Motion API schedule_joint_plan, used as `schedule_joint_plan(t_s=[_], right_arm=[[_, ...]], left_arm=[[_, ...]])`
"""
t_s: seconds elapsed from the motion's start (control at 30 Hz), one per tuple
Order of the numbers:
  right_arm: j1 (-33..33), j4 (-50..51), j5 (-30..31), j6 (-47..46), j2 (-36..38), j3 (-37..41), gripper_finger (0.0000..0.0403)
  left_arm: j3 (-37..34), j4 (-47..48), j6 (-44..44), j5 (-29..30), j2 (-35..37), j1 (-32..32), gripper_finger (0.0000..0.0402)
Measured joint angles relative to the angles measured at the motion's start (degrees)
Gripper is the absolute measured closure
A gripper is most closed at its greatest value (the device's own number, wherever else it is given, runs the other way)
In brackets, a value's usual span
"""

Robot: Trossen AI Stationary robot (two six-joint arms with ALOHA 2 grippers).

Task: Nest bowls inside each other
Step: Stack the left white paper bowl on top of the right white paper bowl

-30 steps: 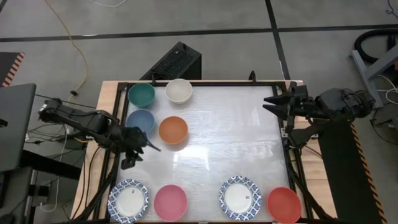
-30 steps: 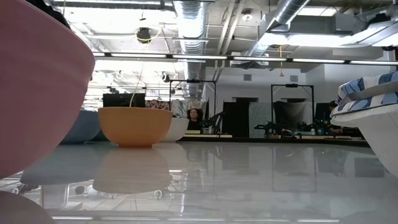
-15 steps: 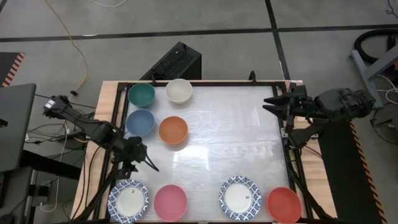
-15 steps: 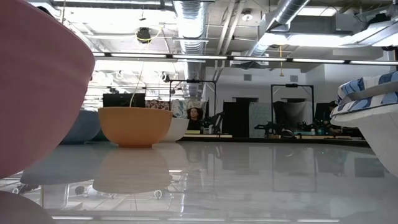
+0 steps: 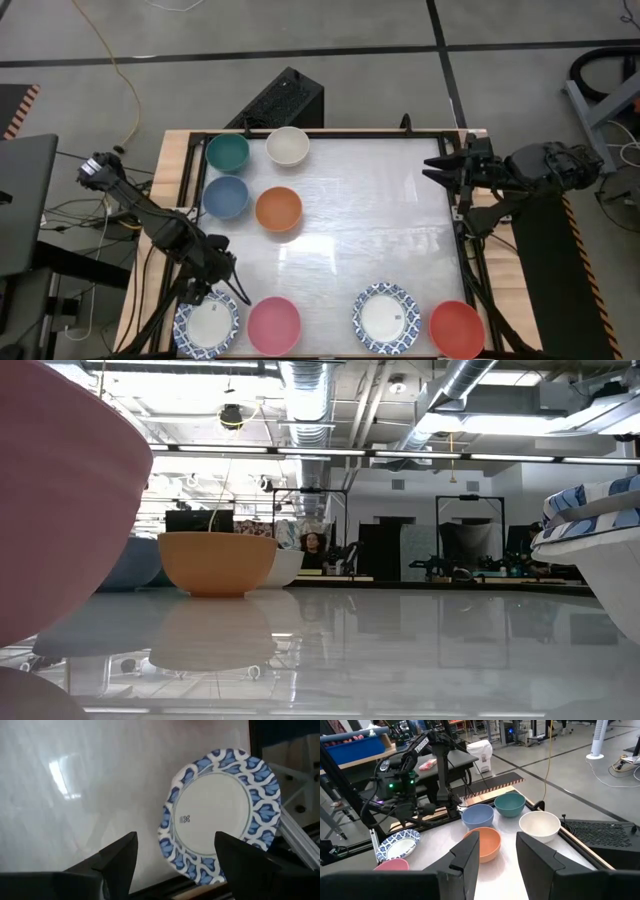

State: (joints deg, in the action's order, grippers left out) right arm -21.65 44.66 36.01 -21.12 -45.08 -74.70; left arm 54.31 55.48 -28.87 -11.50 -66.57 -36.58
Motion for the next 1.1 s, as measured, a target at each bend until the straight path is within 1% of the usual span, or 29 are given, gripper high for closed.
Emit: schedule_joint_plan(t_s=[0.2, 0.37, 0.53, 0.7, 0.93, 1.1], right_arm=[[0.0, -0.1, 0.0, 0.0, 0.0, 0.0, 0.0252], [0.0, -0.1, 0.0, 0.0, 0.0, 0.0, 0.0252], [0.0, -0.1, 0.0, 0.1, 0.0, 0.0, 0.0253], [0.0, -0.1, 0.0, 0.1, 0.0, 0.0, 0.0253], [0.0, -0.1, 0.0, 0.1, 0.0, 0.0, 0.0253], [0.0, -0.1, 0.0, 0.0, 0.0, 0.0, 0.0253]], left_arm=[[-0.5, -2.6, -0.3, 2.7, -2.6, -1.8, 0.0148], [-5.0, -8.1, -2.9, 1.4, -3.4, -2.9, 0.0148], [-8.5, -9.1, -4.7, 1.1, -3.4, -2.9, 0.0148], [-10.8, -14.3, -4.8, -1.9, -3.3, -3.0, 0.0148], [-12.7, -16.1, -4.8, -0.8, -3.3, -3.0, 0.0148], [-15.7, -20.8, -6.3, -1.8, -3.3, -3.4, 0.0148]])
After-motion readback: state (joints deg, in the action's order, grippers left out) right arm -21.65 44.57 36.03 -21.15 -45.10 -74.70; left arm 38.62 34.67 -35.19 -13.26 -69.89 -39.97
